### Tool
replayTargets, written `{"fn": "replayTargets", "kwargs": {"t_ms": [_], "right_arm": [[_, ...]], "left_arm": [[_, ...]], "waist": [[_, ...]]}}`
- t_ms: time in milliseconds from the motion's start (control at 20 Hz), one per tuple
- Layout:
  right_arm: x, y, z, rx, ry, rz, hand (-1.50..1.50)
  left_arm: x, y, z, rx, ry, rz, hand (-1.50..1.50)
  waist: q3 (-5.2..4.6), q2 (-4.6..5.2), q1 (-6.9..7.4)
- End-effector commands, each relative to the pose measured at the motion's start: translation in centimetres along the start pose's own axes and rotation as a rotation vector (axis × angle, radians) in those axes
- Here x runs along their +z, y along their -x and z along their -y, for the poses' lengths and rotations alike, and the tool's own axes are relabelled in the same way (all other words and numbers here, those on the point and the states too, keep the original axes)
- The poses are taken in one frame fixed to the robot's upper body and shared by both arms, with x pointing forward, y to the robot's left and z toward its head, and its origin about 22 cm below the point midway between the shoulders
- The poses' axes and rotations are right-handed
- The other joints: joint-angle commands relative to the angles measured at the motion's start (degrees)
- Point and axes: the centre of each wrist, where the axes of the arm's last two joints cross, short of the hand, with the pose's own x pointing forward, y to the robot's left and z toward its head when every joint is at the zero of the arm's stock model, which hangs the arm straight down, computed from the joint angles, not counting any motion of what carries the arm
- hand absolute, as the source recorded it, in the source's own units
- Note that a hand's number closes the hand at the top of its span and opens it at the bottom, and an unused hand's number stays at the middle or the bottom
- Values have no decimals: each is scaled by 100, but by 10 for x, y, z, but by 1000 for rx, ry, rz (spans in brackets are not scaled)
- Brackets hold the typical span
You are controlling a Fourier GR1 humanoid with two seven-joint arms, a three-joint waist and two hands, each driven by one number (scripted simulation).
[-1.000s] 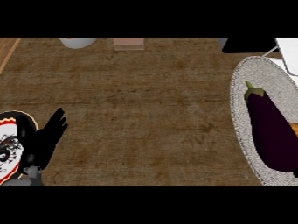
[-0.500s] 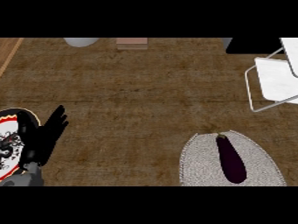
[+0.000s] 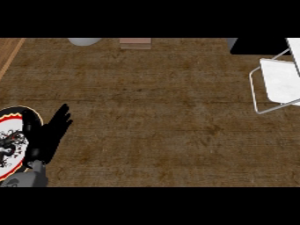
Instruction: Pick the croissant from the placemat and place it in the tiered shelf
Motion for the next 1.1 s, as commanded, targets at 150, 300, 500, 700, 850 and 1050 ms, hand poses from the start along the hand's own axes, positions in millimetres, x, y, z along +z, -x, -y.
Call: {"fn": "replayTargets", "kwargs": {"t_ms": [150, 300, 500, 700, 850, 1050], "right_arm": [[-44, 9, 13, 19, -45, 5, 150], [-68, 22, 4, 56, -76, -8, 150], [-83, 29, -13, 87, -76, 17, 150], [-86, 62, -22, 104, -83, 36, 150], [-107, 64, -37, 104, -86, 31, 150], [-118, 64, -45, 143, -54, 39, 150]], "left_arm": [[4, 3, 4, -14, 1, 10, 0], [3, -4, -2, -9, 12, 14, 0], [-3, -6, 2, -11, 13, 12, 0], [2, 4, -16, -13, -18, 1, 0], [-1, 2, -4, -10, 7, -3, 0], [-2, -3, 15, -5, -13, 12, 0]], "waist": [[0, -2, -4], [1, 26, 74], [1, 18, 37], [3, 6, -17], [3, 26, 50], [3, 25, 48]]}}
